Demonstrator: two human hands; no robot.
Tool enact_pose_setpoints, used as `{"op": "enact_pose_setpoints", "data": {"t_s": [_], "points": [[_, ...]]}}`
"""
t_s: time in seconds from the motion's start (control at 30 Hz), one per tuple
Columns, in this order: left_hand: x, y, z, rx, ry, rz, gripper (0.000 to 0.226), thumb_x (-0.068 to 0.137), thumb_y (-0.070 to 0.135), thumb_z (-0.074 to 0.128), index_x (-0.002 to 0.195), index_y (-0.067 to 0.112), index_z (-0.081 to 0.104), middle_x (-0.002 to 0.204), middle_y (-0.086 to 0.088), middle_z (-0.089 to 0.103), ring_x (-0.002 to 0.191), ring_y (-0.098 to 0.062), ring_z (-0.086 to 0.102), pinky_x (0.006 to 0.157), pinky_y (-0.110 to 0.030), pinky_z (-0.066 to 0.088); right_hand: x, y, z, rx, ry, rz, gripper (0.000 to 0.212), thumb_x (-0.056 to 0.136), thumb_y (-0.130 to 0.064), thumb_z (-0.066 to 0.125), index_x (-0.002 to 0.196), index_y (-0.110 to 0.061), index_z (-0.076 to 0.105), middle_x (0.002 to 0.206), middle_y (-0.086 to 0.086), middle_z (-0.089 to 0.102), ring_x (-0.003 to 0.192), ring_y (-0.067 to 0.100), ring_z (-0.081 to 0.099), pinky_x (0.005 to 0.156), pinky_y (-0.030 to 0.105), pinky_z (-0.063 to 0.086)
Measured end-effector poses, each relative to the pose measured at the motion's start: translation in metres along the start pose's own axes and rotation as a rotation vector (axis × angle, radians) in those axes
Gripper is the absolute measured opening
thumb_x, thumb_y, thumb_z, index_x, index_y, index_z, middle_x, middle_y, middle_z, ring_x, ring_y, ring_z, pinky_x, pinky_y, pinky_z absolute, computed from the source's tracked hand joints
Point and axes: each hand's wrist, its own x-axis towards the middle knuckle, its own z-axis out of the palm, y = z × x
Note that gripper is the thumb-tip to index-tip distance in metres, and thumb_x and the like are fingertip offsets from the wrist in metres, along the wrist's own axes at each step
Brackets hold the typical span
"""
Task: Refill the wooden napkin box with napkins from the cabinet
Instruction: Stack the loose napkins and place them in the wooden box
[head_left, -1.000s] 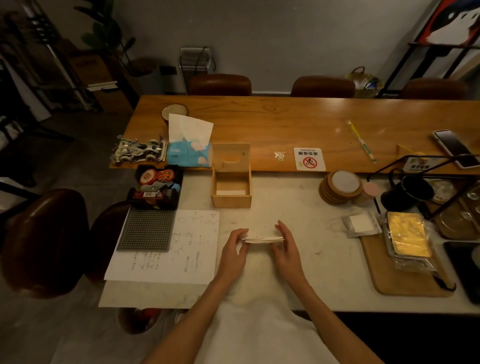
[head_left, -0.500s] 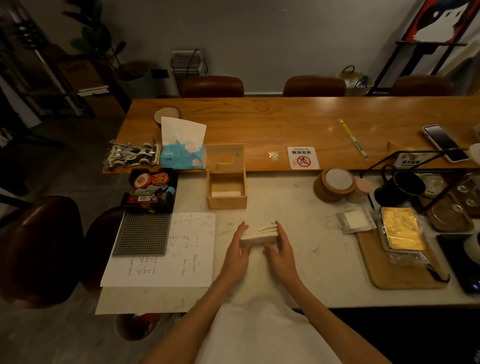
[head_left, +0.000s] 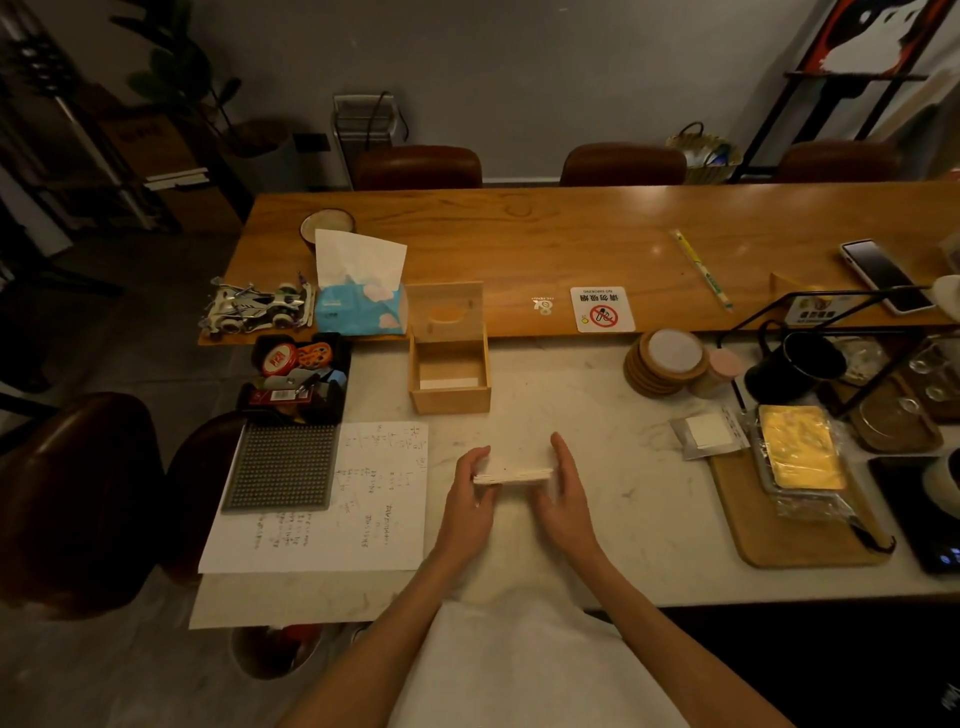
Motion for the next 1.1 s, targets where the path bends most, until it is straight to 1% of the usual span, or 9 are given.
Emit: {"op": "enact_pose_setpoints", "data": {"t_s": [0.17,0.33,0.43,0.53,0.7,0.83,0.9,1.0,1.1], "points": [[-0.003,0.001,0.005,0.018,-0.023,-0.049,0.050,0.097,0.013,0.055,0.143,0.022,0.038,0.147,0.006,0.043,0.137,-0.010,0.039,0.115,-0.030,0.033,0.000,-0.002,0.006,0.000,-0.068,0.036,0.074,0.094,-0.002,0.053,0.156,-0.018,0.015,0.158,-0.008,0.022,0.142,0.004,0.025,0.106,0.000,0.023],[-0.002,0.005,0.004,0.038,-0.032,-0.035,0.049,0.098,0.010,0.051,0.144,0.020,0.038,0.151,0.003,0.040,0.141,-0.012,0.035,0.118,-0.033,0.029,0.000,-0.004,0.006,0.014,-0.073,0.013,0.074,0.095,0.000,0.051,0.156,-0.015,0.011,0.155,-0.012,0.018,0.140,-0.001,0.021,0.103,-0.003,0.021],[-0.002,0.005,0.005,0.052,-0.014,-0.018,0.045,0.098,0.008,0.051,0.141,0.018,0.042,0.148,0.003,0.044,0.139,-0.010,0.037,0.117,-0.031,0.029,0.003,-0.003,0.006,-0.005,-0.041,-0.005,0.068,0.095,-0.001,0.051,0.154,-0.014,0.020,0.155,-0.011,0.024,0.142,0.001,0.023,0.110,0.004,0.020],[0.001,0.002,0.001,0.067,0.018,-0.007,0.036,0.098,0.006,0.051,0.132,0.014,0.054,0.127,0.015,0.058,0.122,0.008,0.049,0.112,-0.028,0.037,0.005,-0.001,-0.001,-0.048,-0.032,-0.123,0.048,0.095,-0.007,0.052,0.141,-0.015,0.044,0.147,-0.006,0.044,0.138,0.010,0.039,0.115,0.028,0.032],[0.005,-0.002,-0.003,0.070,0.029,0.001,0.028,0.094,0.005,0.056,0.121,0.009,0.061,0.112,0.023,0.062,0.111,0.009,0.055,0.106,-0.028,0.044,0.016,-0.001,-0.012,-0.329,-0.019,-0.353,0.032,0.094,-0.029,0.045,0.108,-0.013,0.068,0.118,0.004,0.066,0.120,0.023,0.058,0.098,0.042,0.048],[0.006,0.001,-0.006,0.063,0.010,0.035,0.026,0.095,0.004,0.055,0.118,0.011,0.063,0.117,0.017,0.064,0.115,0.003,0.057,0.105,-0.025,0.045,0.023,-0.011,-0.010,-0.722,-0.129,-0.545,0.043,0.094,-0.034,0.050,0.136,-0.023,0.053,0.133,-0.003,0.060,0.131,0.020,0.047,0.114,0.046,0.031],[0.005,0.005,-0.007,0.062,-0.010,0.056,0.028,0.095,0.005,0.054,0.119,0.016,0.062,0.119,0.011,0.065,0.117,-0.001,0.057,0.104,-0.022,0.044,0.026,-0.019,-0.004,-0.827,-0.158,-0.595,0.038,0.092,-0.030,0.053,0.130,-0.026,0.059,0.117,-0.004,0.070,0.114,0.020,0.060,0.108,0.045,0.039],[0.004,0.011,-0.012,0.104,0.042,0.087,0.027,0.096,0.012,0.054,0.121,0.023,0.056,0.120,0.011,0.061,0.118,-0.003,0.054,0.101,-0.012,0.039,0.031,-0.036,-0.005,-0.657,-0.079,-0.369,0.026,0.090,-0.022,0.059,0.112,-0.026,0.071,0.100,-0.006,0.075,0.088,0.016,0.068,0.083,0.033,0.051],[0.012,0.017,-0.026,0.090,0.253,0.093,0.030,0.096,0.016,0.050,0.125,0.019,0.051,0.117,0.004,0.060,0.112,-0.007,0.053,0.097,-0.013,0.037,0.041,-0.048,-0.022,0.052,-0.054,0.179,0.020,0.092,-0.019,0.061,0.112,-0.019,0.067,0.110,0.002,0.071,0.092,0.012,0.066,0.078,0.027,0.054]]}}
